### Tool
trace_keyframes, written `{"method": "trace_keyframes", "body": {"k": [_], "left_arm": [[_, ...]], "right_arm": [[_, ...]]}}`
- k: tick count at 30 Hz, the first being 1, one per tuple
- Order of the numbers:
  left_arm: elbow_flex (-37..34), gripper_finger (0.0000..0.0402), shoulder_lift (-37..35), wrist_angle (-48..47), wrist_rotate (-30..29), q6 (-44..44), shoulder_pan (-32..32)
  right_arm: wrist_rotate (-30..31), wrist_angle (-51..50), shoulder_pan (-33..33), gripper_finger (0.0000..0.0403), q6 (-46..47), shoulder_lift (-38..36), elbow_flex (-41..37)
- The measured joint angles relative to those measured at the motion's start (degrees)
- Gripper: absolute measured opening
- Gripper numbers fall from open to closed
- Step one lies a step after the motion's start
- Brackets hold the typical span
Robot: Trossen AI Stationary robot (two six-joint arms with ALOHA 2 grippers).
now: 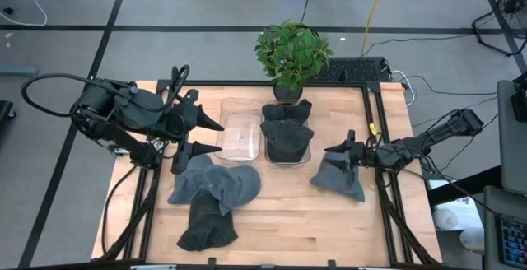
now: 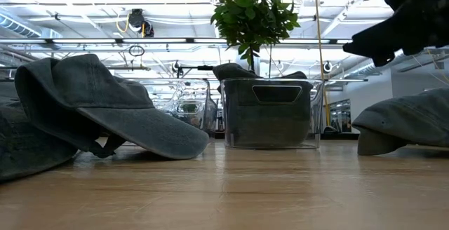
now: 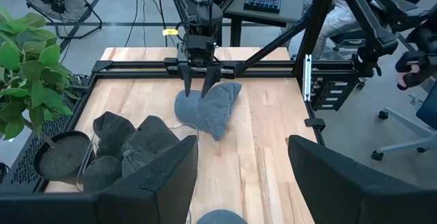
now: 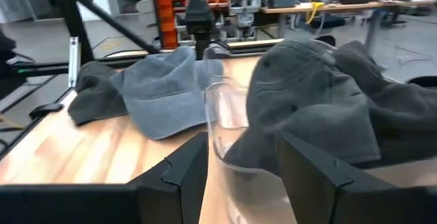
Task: Pick & Place hat
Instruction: Put the black cap into the right transparent bin
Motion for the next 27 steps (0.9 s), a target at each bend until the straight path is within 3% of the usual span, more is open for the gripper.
{"method": "trace_keyframes", "body": {"k": [10, 19, 27], "left_arm": [[0.00, 0.0239, -0.01, 0.00, 0.02, -0.34, 0.00], [0.00, 0.0239, 0.00, 0.02, 0.02, -1.62, 0.00], [0.00, 0.0239, 0.00, 0.12, 0.04, -2.91, 0.00]], "right_arm": [[2.51, -0.03, -0.01, 0.0160, 4.33, -5.42, -3.95], [6.95, 0.31, -0.01, 0.0160, 2.87, -13.26, -5.62], [6.95, 0.58, -0.01, 0.0160, 0.97, -18.57, -5.65]]}}
